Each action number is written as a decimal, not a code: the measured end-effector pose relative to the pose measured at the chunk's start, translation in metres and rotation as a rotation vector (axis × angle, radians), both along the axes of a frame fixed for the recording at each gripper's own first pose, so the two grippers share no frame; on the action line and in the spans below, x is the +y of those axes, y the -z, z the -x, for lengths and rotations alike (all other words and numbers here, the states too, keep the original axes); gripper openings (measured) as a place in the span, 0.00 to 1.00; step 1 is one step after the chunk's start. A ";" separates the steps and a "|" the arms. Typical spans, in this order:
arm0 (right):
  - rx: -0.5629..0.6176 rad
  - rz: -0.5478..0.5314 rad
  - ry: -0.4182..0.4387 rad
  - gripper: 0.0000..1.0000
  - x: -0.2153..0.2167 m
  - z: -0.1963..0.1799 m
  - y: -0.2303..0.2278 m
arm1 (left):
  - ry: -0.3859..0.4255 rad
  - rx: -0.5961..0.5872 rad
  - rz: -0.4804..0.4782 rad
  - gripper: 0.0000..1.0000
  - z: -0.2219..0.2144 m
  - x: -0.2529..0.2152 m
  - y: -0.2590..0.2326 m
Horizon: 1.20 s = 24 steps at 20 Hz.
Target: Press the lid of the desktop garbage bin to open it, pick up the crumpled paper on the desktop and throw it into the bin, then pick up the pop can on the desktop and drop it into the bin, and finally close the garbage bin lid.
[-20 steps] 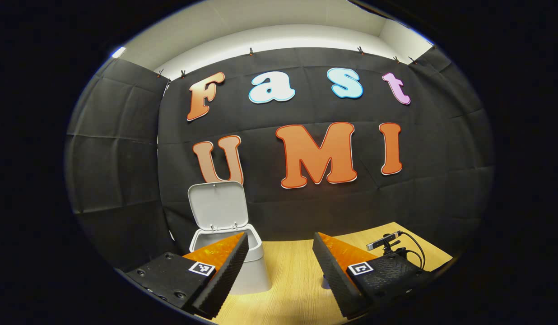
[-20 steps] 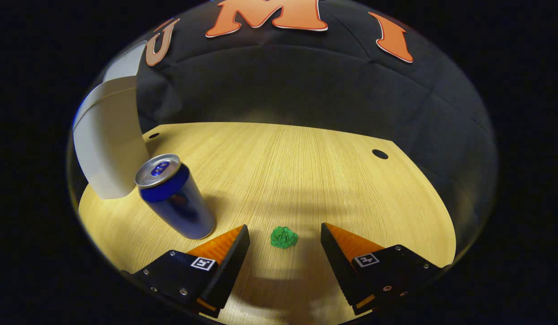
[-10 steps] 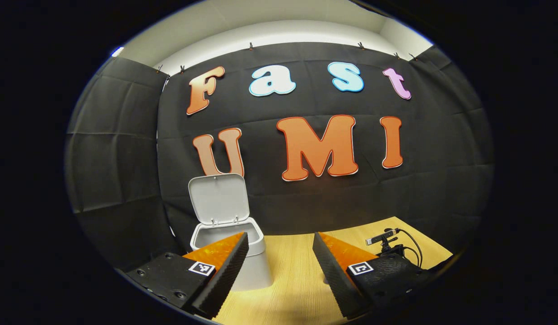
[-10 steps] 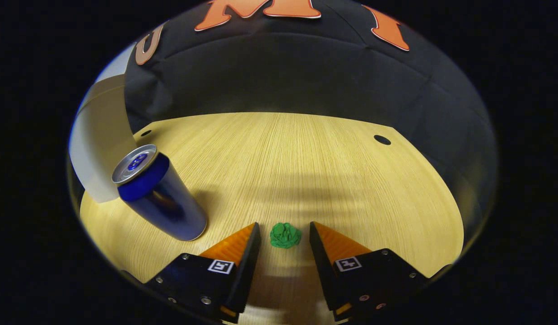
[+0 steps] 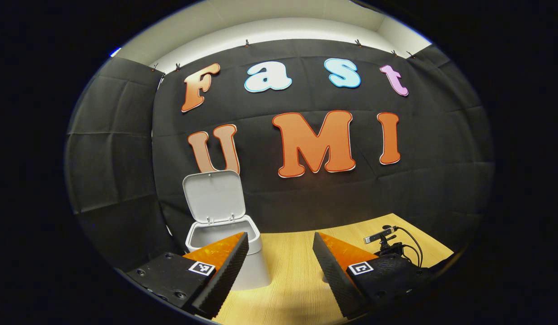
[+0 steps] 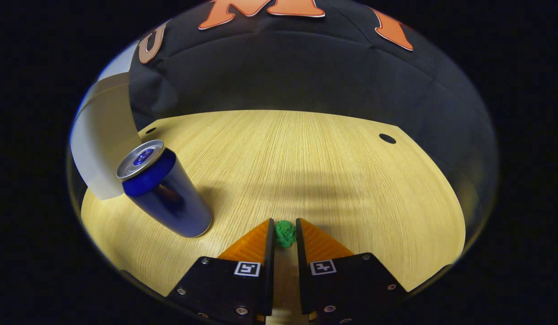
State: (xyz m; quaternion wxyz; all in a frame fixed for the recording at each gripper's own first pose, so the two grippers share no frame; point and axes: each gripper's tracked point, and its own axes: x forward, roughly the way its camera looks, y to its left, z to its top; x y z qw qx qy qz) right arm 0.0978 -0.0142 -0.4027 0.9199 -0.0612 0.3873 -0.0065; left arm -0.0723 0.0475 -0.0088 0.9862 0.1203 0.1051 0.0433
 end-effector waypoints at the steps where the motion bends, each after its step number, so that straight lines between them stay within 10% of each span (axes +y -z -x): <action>1: -0.012 0.000 0.003 0.24 -0.001 0.000 -0.005 | 0.005 0.000 0.001 0.91 -0.002 -0.001 0.002; 24: -0.420 -0.097 -0.103 0.20 0.074 -0.011 -0.237 | -0.007 -0.100 0.122 0.95 0.006 0.048 -0.019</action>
